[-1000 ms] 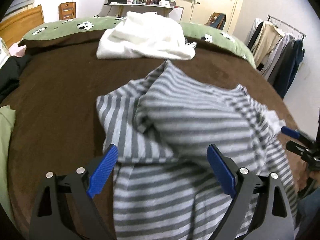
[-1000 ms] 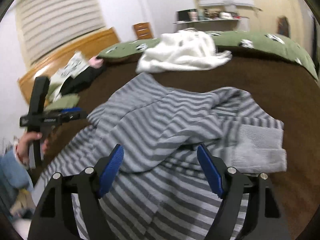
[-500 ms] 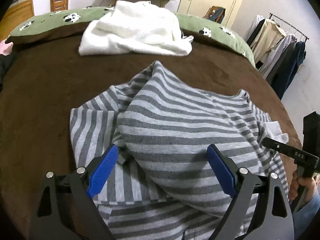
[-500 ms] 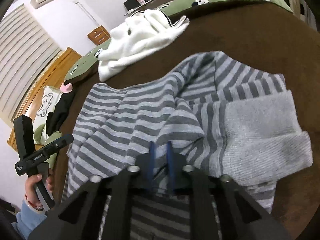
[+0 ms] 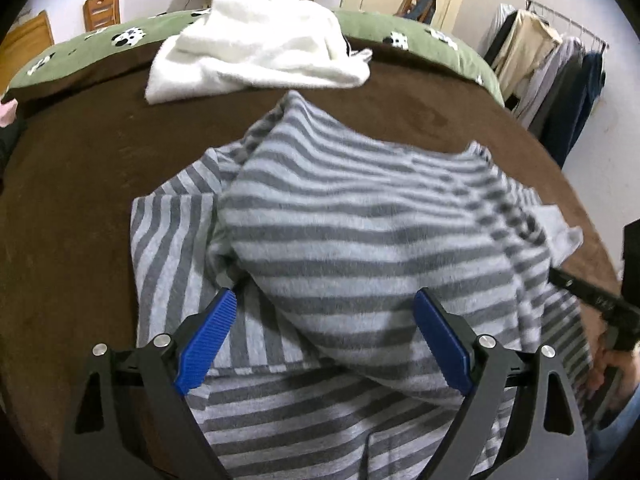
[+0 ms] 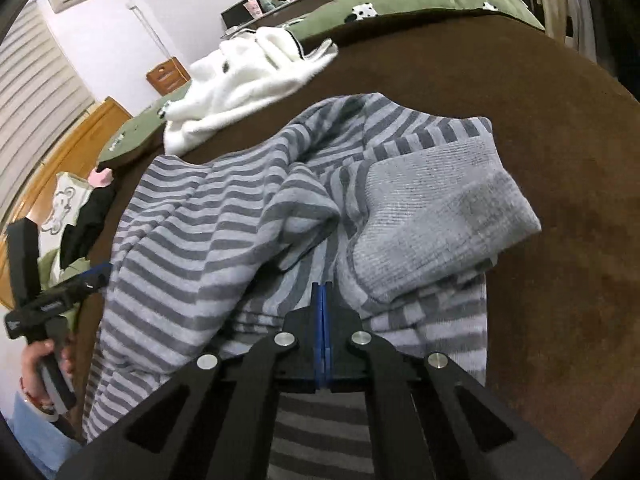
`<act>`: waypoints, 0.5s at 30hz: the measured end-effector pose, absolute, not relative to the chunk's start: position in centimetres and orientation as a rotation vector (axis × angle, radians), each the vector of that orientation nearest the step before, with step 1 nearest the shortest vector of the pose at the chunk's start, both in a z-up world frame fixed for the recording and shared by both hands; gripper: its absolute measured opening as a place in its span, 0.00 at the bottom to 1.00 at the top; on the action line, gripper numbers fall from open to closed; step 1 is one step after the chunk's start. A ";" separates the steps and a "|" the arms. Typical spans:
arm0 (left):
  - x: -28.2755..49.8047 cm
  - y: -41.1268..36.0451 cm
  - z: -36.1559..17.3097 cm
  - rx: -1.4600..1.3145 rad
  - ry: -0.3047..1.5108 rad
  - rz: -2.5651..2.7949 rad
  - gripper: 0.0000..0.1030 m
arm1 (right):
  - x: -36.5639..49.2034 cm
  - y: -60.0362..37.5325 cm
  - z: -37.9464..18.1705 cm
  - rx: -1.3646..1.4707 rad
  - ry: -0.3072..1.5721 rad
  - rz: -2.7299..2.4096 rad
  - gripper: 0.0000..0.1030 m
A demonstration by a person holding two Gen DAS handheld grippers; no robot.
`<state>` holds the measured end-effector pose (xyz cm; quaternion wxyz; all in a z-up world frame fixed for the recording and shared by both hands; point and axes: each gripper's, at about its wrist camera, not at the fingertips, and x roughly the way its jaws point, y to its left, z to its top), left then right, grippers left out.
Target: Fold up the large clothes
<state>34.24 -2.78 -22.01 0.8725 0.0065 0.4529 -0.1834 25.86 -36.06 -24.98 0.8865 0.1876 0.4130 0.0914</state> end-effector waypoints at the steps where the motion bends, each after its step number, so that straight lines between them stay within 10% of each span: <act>1: 34.1 -2.7 -21.9 0.010 0.944 -0.385 0.86 | 25.3 -35.8 -24.3 0.369 0.832 0.204 0.08; 10: 32.7 -4.2 -20.0 0.055 0.889 -0.404 0.87 | 24.1 -30.6 -20.3 0.165 0.783 0.287 0.44; 15: 32.1 -5.8 -20.8 0.121 0.904 -0.416 0.87 | 24.3 -27.0 -20.0 0.079 0.791 0.363 0.47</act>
